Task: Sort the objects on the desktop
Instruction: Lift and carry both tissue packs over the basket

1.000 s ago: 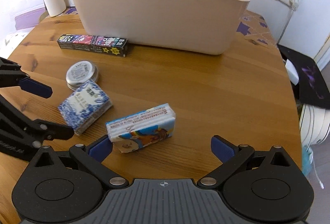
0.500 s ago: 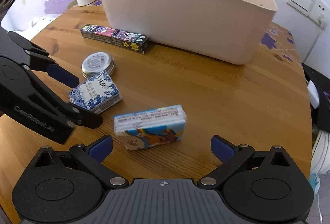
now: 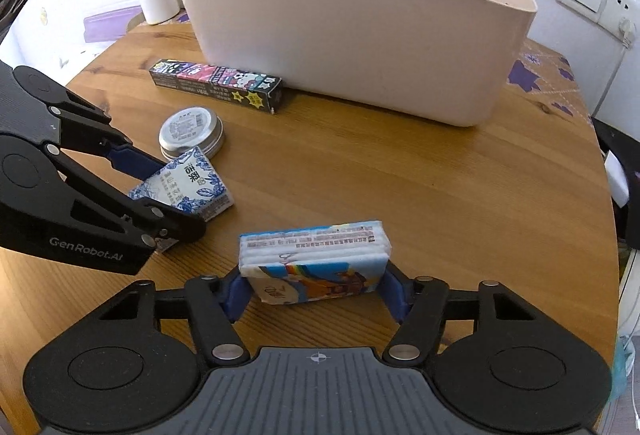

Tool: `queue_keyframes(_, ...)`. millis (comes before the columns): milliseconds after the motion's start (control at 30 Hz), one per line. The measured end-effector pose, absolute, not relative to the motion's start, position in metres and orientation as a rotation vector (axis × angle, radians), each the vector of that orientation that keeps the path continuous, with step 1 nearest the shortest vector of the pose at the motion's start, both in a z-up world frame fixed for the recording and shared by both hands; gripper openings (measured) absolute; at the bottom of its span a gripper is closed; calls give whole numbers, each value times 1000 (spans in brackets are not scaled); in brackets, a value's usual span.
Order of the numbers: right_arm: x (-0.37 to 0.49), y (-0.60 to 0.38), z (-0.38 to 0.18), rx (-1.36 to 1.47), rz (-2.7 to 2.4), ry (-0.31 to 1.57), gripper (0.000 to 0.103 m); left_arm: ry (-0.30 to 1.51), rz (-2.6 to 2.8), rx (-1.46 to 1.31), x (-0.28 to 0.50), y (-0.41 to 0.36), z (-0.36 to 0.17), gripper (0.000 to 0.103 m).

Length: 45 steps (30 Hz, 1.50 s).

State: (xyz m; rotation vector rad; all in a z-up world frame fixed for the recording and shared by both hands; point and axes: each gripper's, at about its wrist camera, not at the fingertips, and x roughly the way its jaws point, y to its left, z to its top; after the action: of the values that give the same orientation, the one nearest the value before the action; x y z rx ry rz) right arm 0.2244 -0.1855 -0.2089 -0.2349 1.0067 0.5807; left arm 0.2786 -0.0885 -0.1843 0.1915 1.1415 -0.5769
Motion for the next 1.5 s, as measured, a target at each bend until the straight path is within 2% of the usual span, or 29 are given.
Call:
queue_keyframes(433, 208, -192, -195, -193, 513, 1003, 60, 1137, -607, 171, 266, -65, -177, 46)
queue_keyframes(867, 187, -221, -163, -145, 447, 942, 61, 1068, -594, 143, 260, -48, -143, 46)
queue_keyframes(1500, 221, -246, -82, -153, 364, 709, 61, 873, -533, 85, 290, -31, -66, 46)
